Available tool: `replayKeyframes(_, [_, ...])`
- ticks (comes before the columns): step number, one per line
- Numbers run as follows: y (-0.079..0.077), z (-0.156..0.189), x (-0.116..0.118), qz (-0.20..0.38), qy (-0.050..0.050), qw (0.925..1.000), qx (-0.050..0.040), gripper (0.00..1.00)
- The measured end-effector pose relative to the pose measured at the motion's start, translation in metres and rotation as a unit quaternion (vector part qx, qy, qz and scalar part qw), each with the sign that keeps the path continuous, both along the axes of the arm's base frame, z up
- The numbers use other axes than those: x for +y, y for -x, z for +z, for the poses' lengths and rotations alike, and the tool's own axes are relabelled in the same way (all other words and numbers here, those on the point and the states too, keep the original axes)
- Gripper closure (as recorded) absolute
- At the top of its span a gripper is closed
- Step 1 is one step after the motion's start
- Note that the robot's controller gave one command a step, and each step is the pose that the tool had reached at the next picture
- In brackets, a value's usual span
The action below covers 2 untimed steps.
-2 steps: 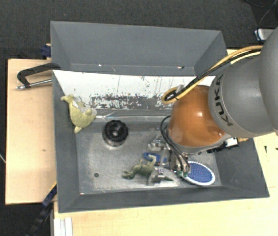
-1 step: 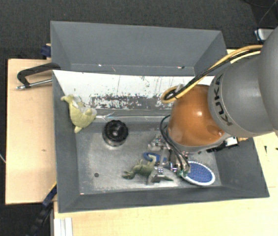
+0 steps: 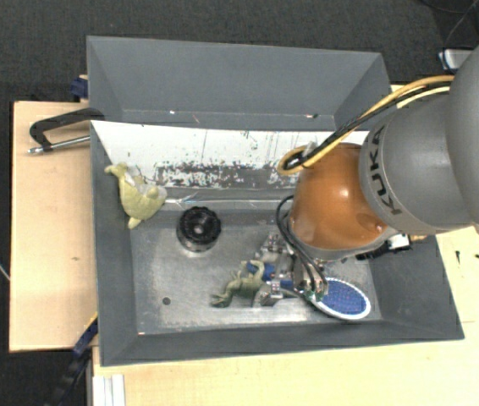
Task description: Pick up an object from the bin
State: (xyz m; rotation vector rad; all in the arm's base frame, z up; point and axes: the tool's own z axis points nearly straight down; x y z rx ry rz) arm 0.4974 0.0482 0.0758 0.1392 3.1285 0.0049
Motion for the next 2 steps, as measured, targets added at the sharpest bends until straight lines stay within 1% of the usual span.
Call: replayKeyframes(2, [-0.003,0.068,0.001,0.000,0.000,1.0000,0.0013,1.00])
